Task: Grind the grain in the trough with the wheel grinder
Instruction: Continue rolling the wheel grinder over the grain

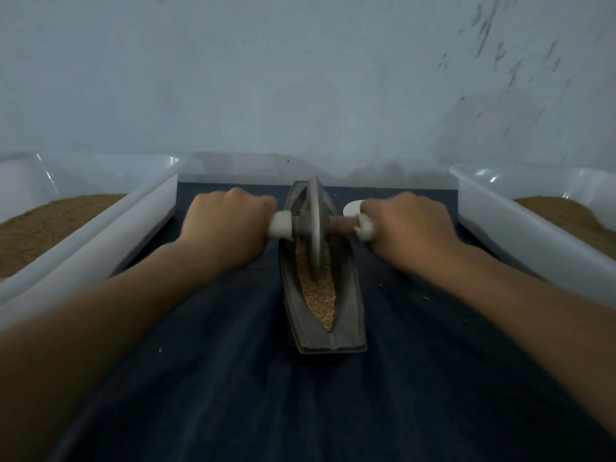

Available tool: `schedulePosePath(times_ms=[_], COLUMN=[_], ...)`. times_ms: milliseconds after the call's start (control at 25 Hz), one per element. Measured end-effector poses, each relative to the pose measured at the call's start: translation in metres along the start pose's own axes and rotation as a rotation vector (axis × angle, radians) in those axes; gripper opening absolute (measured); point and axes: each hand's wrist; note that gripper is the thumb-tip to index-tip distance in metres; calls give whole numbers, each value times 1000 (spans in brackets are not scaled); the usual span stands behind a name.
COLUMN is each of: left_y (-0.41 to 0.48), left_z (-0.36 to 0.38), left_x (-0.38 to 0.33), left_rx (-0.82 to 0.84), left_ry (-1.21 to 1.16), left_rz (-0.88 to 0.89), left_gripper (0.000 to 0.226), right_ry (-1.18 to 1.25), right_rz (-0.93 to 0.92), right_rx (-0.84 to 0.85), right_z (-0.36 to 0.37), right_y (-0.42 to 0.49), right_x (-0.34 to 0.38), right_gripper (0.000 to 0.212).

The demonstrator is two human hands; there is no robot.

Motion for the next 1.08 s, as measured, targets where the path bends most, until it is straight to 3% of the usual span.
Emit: schedulePosePath(times_ms=[80,160,280,360,440,520,600,680,760,920,1000,1080], left_y=[-31,-33,-6,25,39,25,-5,-23,-18,23,23,-1], left_z=[-11,-16,2,13,19,18,14,4,4,8,4,-2], left_x=[6,10,-6,-12,-11,-2,7,15,8,-16,-12,-2], left_rx=[-165,-227,-101,-32,55,58,-80,-161,-115,25,73,-50], left_ry=[30,66,149,62,-18,-42,-17,20,54,42,27,40], left_rz=[126,162,16,-98,-145,-82,70,153,90,-156,-110,24], left_gripper=[23,32,29,8,7,5,10,20,24,8,7,6], right_ry=[6,44,-41,-14,12,30,-21,-26,-36,40,76,27], right_rz=[-24,-37,96,175,143,30,-110,-122,-60,140,101,-16], right_rx=[-120,-125,-34,0,89,145,19,-97,-55,112,163,17], right_z=[-12,-8,17,24,20,11,-1,-9,-6,8,4,-2], right_y=[-39,-50,-21,20,46,37,3,-22,-17,33,26,-9], right_x=[-2,-8,2,7,2,-7,-9,-11,-7,7,4,-2], right_gripper=[18,23,20,13,7,18,29,26,27,12,12,13])
Point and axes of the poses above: each hand's wrist, its own y-axis towards the middle knuckle, its own z-axis out of the palm, x = y × z, and after that the axes turned 4 degrees about -z, right-handed
